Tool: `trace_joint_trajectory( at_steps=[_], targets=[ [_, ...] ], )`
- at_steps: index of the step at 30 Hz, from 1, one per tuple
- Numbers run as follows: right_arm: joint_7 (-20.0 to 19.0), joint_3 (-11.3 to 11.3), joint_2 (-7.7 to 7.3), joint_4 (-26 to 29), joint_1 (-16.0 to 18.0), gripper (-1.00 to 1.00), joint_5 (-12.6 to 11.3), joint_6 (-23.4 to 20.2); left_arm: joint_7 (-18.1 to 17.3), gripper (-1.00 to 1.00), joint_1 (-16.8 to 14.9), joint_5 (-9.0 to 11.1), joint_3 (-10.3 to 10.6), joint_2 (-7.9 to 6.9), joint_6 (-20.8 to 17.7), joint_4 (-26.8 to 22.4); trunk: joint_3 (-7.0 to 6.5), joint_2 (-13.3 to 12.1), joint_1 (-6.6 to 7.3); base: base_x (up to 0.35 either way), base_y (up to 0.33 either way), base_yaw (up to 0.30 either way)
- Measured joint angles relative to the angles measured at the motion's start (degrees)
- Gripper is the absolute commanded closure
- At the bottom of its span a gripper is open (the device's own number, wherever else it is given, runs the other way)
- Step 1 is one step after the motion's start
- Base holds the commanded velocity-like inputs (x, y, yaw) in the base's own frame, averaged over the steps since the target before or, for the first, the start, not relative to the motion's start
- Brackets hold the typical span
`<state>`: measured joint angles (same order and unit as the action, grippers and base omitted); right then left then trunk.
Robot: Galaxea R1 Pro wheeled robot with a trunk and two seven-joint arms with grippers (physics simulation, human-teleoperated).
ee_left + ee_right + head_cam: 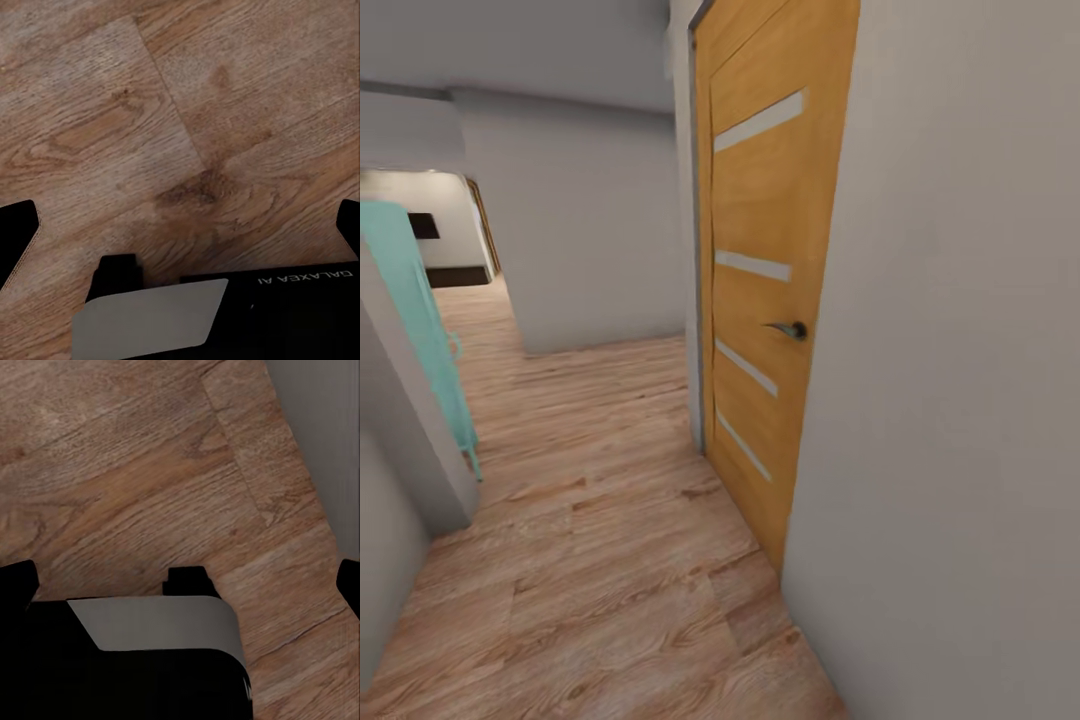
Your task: Move the two storage containers from the living room to the garage. In the garage, place one container on the floor and stack the other container on top of it (either order is fine).
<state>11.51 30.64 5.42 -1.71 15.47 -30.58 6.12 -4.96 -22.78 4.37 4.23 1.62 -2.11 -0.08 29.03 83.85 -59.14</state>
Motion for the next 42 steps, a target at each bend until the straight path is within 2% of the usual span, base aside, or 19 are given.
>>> trace_joint_trajectory(
  at_steps=[6,13,17,21,28,42],
  targets=[
    [-2.9,0.0,-0.08,0.0,0.0,-1.00,-0.1,0.0,0.0,-1.00,0.0,0.0,0.0,-0.03,0.0,0.0,0.17,0.0,0.00,0.322,0.000,0.272],
    [-3.3,0.0,-0.01,0.0,0.0,-1.00,-0.1,0.0,0.0,-1.00,0.0,0.0,0.0,-0.17,0.0,0.0,0.39,0.0,0.00,0.322,0.000,0.270],
    [-3.3,0.0,-0.01,0.0,0.0,-1.00,-0.1,0.0,0.0,-1.00,0.0,0.1,0.0,-1.45,0.0,0.1,0.51,0.0,0.00,0.323,0.000,0.270],
    [-3.3,0.0,-0.07,0.0,0.0,-1.00,-0.1,0.0,0.1,-1.00,0.0,0.6,0.0,-1.81,0.0,0.0,0.60,0.0,-0.01,0.277,0.000,0.149],
    [-3.3,0.0,-0.06,0.0,0.0,-1.00,-0.1,0.0,0.1,-1.00,0.0,1.1,0.0,-1.86,0.0,0.0,0.63,0.0,-0.03,0.061,0.000,0.051],
    [-3.3,0.0,-0.09,0.0,0.0,-1.00,-0.1,0.1,0.0,-1.00,0.0,1.1,0.0,-1.82,0.0,0.0,0.63,0.0,-0.03,0.001,0.000,0.251]
  ],
)
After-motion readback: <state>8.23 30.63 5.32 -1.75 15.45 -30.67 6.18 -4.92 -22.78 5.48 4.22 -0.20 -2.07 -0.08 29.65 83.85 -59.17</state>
